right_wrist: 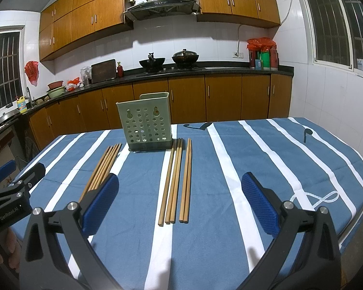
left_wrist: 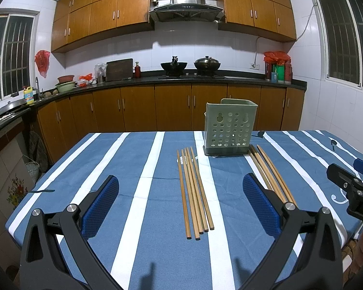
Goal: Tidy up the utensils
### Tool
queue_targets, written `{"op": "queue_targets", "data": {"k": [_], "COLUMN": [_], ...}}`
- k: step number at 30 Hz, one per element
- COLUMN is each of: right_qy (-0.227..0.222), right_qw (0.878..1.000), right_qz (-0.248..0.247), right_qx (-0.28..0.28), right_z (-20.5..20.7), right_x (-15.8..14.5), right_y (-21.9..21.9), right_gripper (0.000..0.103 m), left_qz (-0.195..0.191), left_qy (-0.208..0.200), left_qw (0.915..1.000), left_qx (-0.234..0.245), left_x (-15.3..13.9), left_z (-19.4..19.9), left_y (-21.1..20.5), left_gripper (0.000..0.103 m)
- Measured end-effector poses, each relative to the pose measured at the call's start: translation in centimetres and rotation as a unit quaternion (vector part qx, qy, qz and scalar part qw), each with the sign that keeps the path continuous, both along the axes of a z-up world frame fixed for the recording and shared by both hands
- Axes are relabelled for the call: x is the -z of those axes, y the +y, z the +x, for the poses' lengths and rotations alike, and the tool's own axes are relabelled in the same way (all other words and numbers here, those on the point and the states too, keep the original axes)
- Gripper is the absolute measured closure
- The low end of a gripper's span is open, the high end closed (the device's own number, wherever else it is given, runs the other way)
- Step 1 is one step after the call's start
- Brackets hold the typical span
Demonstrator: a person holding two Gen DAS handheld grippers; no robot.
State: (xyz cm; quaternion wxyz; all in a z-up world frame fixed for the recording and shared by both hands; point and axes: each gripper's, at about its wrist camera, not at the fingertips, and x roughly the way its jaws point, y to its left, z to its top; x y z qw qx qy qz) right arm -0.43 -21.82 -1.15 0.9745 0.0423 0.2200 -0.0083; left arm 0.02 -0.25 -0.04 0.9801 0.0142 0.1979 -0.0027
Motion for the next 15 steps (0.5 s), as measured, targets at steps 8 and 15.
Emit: {"op": "queue_targets", "data": {"k": [8,15], "right_qy": [0.000,0.001], "right_qw": [1.000,1.000], "right_qz": [0.001,0.001], "right_qx": [0.000,0.000], "right_z": [0.02,0.00], "right_x": [0.06,0.12], "right_y": [0.01,0.04], "right_gripper": [0.004,0.004], "left_qz": [0.000,0.000], "left_qy": [0.001,0.001], "left_qw": [1.0000,1.0000], "left_qx": [0.000,0.000], "left_x": [0.01,0.01], "left_z": [-0.01,0.00], "left_y": [-0.02,-0.06], "left_gripper": [0.002,0.002]}}
